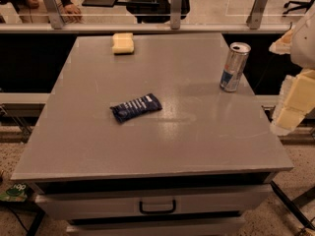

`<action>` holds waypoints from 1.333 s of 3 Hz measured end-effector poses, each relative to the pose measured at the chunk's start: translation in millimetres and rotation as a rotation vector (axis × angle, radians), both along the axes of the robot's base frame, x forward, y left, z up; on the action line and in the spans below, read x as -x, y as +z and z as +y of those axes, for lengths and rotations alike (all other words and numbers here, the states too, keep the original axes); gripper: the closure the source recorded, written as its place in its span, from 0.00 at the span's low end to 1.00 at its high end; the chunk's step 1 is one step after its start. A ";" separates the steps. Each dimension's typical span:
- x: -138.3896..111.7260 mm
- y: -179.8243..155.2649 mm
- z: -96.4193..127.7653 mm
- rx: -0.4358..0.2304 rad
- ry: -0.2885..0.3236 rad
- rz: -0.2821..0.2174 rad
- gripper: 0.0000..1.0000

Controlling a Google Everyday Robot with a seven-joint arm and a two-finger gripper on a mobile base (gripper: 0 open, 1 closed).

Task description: Move sponge near redbull can

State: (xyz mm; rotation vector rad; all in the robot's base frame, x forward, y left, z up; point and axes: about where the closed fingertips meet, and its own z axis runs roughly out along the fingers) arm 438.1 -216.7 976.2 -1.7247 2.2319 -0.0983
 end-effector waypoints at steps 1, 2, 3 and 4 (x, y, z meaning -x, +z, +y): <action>0.0 0.0 0.0 0.000 0.000 0.000 0.00; -16.6 5.1 7.1 -0.009 0.003 0.007 0.00; -58.0 13.0 30.1 -0.034 0.012 -0.012 0.00; -106.9 13.8 53.3 -0.080 -0.002 -0.037 0.00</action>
Offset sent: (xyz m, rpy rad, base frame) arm 0.0522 0.0208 0.0128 0.0281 0.0481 0.0099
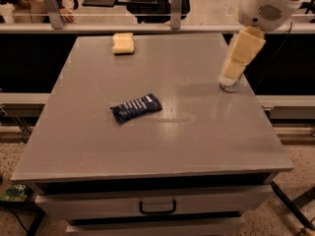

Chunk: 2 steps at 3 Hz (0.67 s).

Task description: Move sponge near redbull can

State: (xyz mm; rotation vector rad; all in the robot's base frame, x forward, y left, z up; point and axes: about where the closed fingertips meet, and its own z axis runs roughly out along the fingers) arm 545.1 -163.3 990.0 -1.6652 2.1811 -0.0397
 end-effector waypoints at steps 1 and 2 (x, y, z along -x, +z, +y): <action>-49.0 -6.9 26.7 -0.043 -0.040 -0.009 0.00; -102.9 -26.7 59.0 -0.097 -0.132 -0.009 0.00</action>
Offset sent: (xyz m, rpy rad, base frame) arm 0.1405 0.0789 -0.0358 0.1401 0.0000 -0.2009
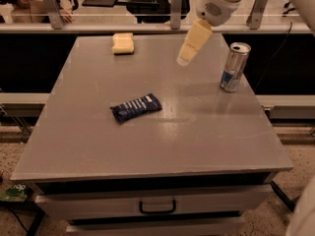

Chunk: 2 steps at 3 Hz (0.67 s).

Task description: Move sponge near redbull can

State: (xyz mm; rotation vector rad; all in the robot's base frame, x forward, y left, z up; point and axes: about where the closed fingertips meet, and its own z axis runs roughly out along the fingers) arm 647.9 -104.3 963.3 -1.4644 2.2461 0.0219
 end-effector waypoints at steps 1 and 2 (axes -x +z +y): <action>-27.7 -11.7 16.2 -0.032 -0.070 -0.005 0.00; -60.2 -23.2 33.7 -0.049 -0.158 -0.044 0.00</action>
Offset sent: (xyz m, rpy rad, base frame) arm 0.1013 0.0509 -0.0309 0.0741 -0.1136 -0.2841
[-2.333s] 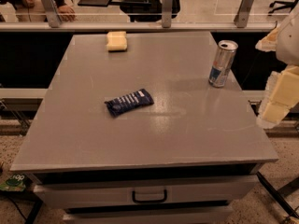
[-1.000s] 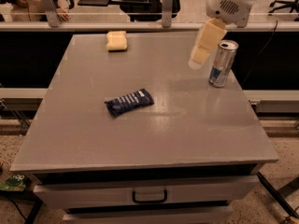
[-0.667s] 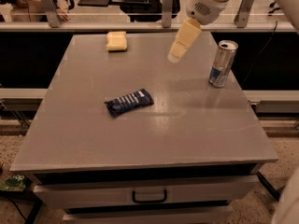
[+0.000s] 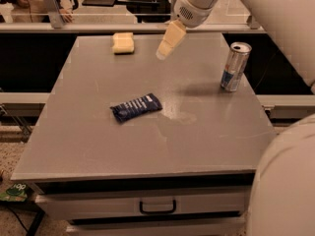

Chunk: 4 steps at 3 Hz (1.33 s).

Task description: Move sponge near redbull can

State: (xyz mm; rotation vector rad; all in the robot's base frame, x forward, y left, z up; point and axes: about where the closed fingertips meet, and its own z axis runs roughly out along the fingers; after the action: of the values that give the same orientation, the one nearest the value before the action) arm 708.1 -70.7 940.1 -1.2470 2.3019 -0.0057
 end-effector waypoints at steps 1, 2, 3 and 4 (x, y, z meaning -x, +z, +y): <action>-31.8 -7.8 22.8 -0.026 -0.049 -0.033 0.00; -63.6 -17.5 47.8 -0.051 -0.070 -0.045 0.00; -89.1 -32.0 71.7 -0.075 -0.078 -0.029 0.00; -110.8 -53.2 101.3 -0.093 -0.077 0.002 0.00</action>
Offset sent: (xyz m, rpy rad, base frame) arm 0.1098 0.0784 -0.0200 0.0910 -0.0703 -0.0999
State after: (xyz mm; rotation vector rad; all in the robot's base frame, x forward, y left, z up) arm 818.9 30.6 886.9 -1.1118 2.3228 0.0746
